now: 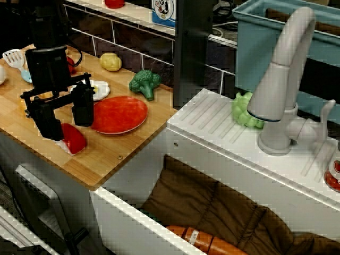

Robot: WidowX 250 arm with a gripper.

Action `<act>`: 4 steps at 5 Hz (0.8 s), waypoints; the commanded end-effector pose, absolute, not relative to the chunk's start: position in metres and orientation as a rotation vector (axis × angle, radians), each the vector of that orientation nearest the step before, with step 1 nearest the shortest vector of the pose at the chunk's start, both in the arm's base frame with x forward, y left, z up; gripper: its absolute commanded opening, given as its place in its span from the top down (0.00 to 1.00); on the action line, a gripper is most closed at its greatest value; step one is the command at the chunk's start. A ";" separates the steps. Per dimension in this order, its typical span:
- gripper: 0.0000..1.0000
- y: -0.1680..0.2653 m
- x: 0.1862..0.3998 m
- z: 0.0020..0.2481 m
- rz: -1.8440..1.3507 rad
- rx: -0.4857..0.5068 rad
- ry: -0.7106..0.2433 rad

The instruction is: Put sushi on plate

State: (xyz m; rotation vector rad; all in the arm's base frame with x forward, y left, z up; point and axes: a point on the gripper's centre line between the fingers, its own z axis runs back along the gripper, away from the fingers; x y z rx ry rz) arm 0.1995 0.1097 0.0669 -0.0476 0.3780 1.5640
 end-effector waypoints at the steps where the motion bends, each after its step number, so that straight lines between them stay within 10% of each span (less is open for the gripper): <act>1: 0.00 0.119 0.208 0.073 1.560 -0.062 0.293; 4: 0.00 0.131 0.228 0.048 1.587 -0.065 0.140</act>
